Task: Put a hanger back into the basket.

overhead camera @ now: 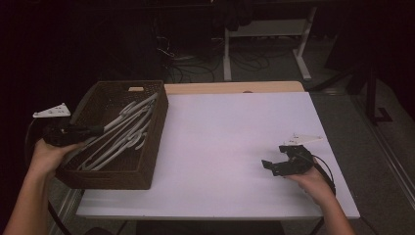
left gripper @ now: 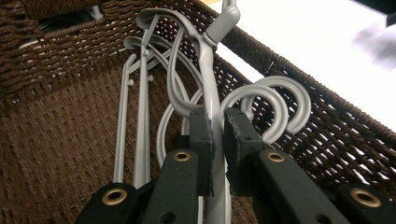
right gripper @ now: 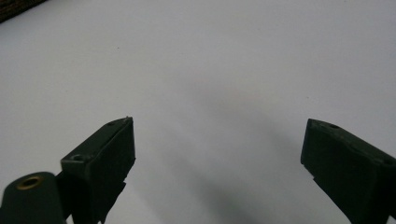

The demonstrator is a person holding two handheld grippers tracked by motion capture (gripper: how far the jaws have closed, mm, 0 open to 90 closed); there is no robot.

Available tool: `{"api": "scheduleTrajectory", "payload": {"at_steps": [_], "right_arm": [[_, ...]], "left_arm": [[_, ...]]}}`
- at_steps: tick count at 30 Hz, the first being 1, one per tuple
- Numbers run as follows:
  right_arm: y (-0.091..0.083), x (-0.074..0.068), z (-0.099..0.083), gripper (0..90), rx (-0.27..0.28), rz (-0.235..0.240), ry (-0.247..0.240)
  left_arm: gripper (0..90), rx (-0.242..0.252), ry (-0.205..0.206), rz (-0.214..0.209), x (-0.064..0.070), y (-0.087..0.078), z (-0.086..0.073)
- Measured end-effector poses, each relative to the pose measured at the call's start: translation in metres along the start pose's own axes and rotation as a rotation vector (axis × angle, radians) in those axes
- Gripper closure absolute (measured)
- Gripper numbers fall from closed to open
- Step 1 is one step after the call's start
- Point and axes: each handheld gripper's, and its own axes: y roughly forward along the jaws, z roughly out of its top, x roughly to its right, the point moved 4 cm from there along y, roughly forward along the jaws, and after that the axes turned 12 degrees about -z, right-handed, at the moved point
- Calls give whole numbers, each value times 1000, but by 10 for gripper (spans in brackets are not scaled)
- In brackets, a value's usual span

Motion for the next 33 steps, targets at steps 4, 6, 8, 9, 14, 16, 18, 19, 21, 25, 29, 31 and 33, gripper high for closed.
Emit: {"api": "scheduleTrajectory", "payload": {"at_steps": [4,6,8,9,14,16,18,19,21,25,29,31,33], "right_arm": [[0,0,0,94,2,0,-3],[-1,-1,1,94,2,1,-4],[-1,-1,1,94,2,1,-3],[-1,-1,1,94,2,1,-3],[-2,-2,5,95,10,3,-6],[-4,-4,8,95,17,7,-8],[-6,-5,13,95,20,15,-11],[-7,-6,16,95,16,19,-10],[-9,-9,22,95,16,34,-13],[-15,-14,35,90,33,62,-27],[-24,-18,51,84,73,88,-30],[-28,-21,58,79,96,100,-37],[-33,-23,65,74,116,112,-45]], "left_arm": [[746,-76,-26,41,-5,4,-8],[676,-76,-31,25,-6,5,-10],[622,-63,-30,35,-6,4,-8],[588,-50,-32,31,-6,3,-7],[436,45,-35,-8,4,2,5],[379,65,-21,-32,11,4,13],[336,78,-4,-47,20,8,21],[327,90,1,-61,24,11,25],[284,87,20,-77,33,18,32],[234,80,59,-120,52,37,42],[186,92,97,-163,70,54,50],[161,87,115,-177,78,63,52],[136,84,131,-191,84,70,54]]}}
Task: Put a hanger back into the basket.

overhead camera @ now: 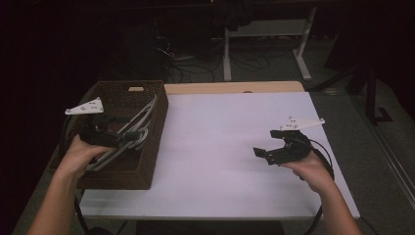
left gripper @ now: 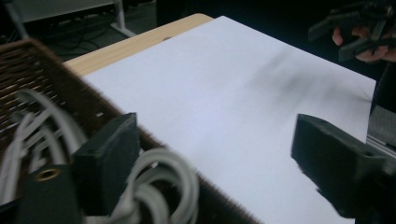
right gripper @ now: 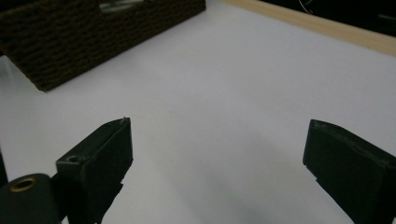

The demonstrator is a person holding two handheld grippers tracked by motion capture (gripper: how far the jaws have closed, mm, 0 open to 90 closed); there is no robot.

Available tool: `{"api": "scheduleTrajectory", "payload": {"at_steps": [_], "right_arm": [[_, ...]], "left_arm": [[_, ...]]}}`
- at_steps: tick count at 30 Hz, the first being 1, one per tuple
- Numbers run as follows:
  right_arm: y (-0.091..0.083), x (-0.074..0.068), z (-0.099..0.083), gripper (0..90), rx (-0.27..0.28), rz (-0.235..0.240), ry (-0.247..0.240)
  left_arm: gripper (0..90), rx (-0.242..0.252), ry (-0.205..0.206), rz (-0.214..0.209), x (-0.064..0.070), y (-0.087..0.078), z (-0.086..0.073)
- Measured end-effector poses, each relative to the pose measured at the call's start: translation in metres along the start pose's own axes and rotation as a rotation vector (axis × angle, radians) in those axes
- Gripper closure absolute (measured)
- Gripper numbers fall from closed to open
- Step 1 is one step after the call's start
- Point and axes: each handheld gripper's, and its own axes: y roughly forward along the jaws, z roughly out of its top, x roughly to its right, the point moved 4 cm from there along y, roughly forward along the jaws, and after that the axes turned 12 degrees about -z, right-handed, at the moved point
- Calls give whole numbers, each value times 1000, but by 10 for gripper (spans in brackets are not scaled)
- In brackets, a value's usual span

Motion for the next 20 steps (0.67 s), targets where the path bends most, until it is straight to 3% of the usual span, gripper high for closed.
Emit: {"api": "scheduleTrajectory", "payload": {"at_steps": [4,11,20], "right_arm": [[-7,-6,14,54,29,21,-23],[-14,-13,29,34,51,45,-56],[-14,-12,29,32,59,43,-54]], "left_arm": [[105,-3,23,-21,8,12,0],[16,-49,40,-34,12,27,-8],[0,-40,37,-29,13,25,-12]]}}
